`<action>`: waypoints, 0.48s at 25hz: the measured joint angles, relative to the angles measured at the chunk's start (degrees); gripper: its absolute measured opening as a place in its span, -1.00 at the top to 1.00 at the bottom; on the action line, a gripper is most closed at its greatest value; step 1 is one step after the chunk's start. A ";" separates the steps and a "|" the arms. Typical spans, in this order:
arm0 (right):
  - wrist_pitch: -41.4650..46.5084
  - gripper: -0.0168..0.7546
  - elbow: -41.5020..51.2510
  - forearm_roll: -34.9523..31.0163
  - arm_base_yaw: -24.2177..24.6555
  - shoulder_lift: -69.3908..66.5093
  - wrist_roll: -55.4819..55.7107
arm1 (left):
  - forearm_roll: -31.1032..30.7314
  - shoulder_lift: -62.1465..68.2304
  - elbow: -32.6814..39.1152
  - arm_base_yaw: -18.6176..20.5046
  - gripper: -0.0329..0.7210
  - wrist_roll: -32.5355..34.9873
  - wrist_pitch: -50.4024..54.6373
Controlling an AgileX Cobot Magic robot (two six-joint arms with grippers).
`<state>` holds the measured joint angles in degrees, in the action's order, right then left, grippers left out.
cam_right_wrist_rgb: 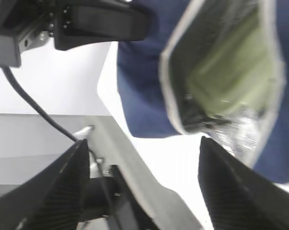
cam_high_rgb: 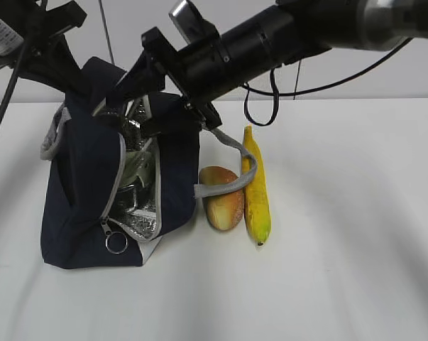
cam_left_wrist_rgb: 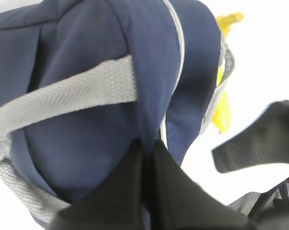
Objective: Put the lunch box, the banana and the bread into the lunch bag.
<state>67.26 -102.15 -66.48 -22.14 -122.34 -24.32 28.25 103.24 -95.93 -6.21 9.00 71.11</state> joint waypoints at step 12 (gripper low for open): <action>2.70 -0.39 0.00 28.07 5.33 13.75 9.71 | -3.88 0.00 0.00 0.00 0.91 0.00 -0.04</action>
<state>69.96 -102.15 -38.41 -16.81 -108.59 -14.61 24.38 103.24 -95.93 -6.21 9.00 71.06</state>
